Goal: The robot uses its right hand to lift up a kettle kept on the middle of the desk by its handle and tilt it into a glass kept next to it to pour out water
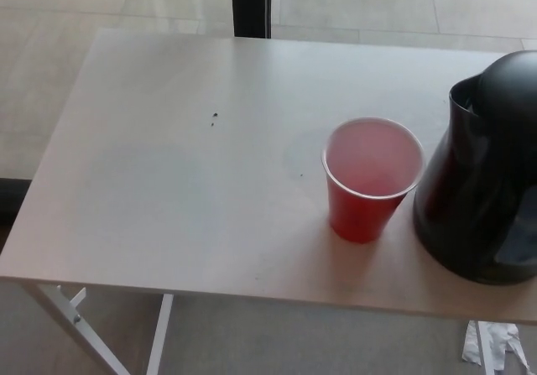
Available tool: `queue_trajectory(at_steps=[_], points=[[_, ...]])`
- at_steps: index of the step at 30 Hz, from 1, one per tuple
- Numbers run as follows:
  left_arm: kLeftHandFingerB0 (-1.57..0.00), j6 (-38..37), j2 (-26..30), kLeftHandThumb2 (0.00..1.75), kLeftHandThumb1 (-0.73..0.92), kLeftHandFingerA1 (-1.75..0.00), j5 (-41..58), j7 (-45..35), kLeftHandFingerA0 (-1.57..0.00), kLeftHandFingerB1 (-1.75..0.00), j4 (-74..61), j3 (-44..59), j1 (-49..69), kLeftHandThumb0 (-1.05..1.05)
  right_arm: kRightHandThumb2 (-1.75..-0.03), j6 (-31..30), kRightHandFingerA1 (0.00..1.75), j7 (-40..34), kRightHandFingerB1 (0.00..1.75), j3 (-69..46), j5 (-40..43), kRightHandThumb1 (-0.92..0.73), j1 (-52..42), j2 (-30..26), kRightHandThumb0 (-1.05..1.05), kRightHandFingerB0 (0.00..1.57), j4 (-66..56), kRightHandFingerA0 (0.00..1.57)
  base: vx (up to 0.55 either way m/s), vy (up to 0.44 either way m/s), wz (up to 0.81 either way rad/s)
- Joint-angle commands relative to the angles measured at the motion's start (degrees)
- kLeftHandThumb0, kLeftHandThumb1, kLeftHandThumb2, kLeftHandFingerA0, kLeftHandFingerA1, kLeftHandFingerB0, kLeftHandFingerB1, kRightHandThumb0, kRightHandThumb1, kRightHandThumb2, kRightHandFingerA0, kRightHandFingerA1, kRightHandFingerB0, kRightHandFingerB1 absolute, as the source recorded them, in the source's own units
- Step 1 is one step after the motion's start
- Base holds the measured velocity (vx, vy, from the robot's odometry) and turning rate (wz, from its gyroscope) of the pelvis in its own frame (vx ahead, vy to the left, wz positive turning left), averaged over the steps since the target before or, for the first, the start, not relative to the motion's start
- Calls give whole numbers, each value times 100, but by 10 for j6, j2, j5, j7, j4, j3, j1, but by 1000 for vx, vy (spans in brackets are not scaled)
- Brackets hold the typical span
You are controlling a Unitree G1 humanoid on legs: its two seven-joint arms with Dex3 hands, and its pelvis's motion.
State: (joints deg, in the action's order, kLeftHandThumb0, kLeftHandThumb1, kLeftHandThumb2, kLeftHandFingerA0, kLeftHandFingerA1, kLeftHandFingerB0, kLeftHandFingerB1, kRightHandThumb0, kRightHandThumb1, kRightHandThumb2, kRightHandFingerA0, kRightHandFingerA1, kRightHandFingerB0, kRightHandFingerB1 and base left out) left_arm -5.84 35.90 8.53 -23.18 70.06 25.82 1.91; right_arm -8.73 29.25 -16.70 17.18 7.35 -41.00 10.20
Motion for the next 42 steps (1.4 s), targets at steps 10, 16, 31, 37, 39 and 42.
queue_trajectory(at_steps=[10,16,31,37,39,42], points=[[-25,-17,15,66,88,-61,10,-8,-41,-57,2,0,-1,-80,-82,15,22,-41,11,32,-78,-45,19,-1,-70,0,48,0,0,0,0],[-27,-26,15,66,86,-61,2,-3,-42,-55,3,-8,1,-81,-60,6,41,-54,21,39,-81,-57,52,12,-52,9,65,22,0,0,0],[-29,-20,14,107,70,-66,6,-2,-44,-61,10,-15,-10,-84,-57,15,50,-184,35,-2,-121,-59,67,74,-32,34,57,53,0,0,0],[-27,-16,14,66,84,-61,9,-5,-44,-56,5,-15,-6,-83,-57,29,50,-203,37,-13,-130,-57,89,76,-27,39,105,54,0,0,0],[-28,-14,14,65,84,-60,8,-2,-45,-55,4,-16,-7,-84,-57,33,50,-202,38,-11,-134,-58,95,74,-27,39,117,55,0,0,0],[-28,-14,15,65,84,-59,5,2,-44,-54,2,-22,-6,-83,-57,31,52,-197,38,-5,-137,-57,98,72,-29,42,121,57,0,0,0]])
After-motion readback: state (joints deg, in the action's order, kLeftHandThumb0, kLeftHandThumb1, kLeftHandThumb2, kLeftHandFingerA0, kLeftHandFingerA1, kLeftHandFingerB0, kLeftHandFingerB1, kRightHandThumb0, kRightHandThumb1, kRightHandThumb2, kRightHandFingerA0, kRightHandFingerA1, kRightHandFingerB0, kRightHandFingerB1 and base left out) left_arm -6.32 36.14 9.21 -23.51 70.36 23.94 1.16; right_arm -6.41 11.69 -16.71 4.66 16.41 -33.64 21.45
